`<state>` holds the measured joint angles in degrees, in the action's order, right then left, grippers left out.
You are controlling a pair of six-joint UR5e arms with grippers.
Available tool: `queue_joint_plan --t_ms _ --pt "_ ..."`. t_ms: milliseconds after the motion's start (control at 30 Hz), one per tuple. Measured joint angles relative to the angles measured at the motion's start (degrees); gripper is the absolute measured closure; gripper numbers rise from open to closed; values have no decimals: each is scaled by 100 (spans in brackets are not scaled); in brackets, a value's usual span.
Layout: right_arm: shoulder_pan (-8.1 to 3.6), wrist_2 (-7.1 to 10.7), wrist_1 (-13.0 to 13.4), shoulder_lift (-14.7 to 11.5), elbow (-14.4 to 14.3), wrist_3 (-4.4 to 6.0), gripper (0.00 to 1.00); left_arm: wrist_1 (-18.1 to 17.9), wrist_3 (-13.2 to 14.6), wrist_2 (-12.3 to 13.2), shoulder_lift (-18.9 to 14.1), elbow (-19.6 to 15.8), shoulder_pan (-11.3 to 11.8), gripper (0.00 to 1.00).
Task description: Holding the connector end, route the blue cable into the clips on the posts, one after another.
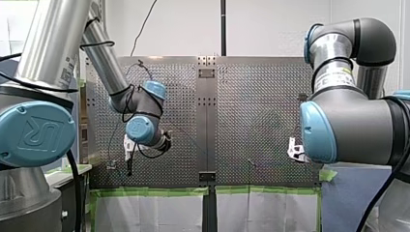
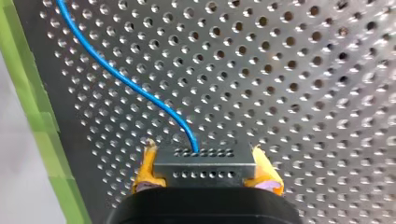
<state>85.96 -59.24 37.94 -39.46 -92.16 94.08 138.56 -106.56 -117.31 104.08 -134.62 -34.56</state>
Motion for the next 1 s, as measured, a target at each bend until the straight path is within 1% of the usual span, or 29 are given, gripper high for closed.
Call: queue_joint_plan --t_ms 100,133,200,233,267,333,433,500,600,733,1000 --pt "-20 -4 -8 -167 -99 -153 100 -178 -13 4 0 -178 4 0" --pt "-17 -6 -2 -218 -133 -184 100 -235 -14 4 0 -234 5 0" --pt "-5 -12 50 -336 -217 -215 100 -360 -5 4 0 -361 7 0" --pt "3 -14 85 -387 -246 -208 100 -417 3 3 0 -416 7 0" --pt "14 -14 127 -439 -268 -190 100 -481 13 3 0 -483 7 0" --pt "42 -5 230 -558 -300 -115 100 -577 22 3 0 -576 9 0" --pt "91 13 387 -729 -315 34 100 -737 28 0 0 -737 5 0" --pt "121 20 456 -846 -316 142 100 -845 30 -3 -2 -847 3 0" --pt "144 24 492 -954 -316 232 100 -940 31 -5 -5 -940 2 0" --pt "152 25 502 -994 -316 264 100 -971 31 -6 -7 -973 0 0" --pt "154 25 504 -1002 -316 270 100 -978 31 -6 -8 -978 0 0"
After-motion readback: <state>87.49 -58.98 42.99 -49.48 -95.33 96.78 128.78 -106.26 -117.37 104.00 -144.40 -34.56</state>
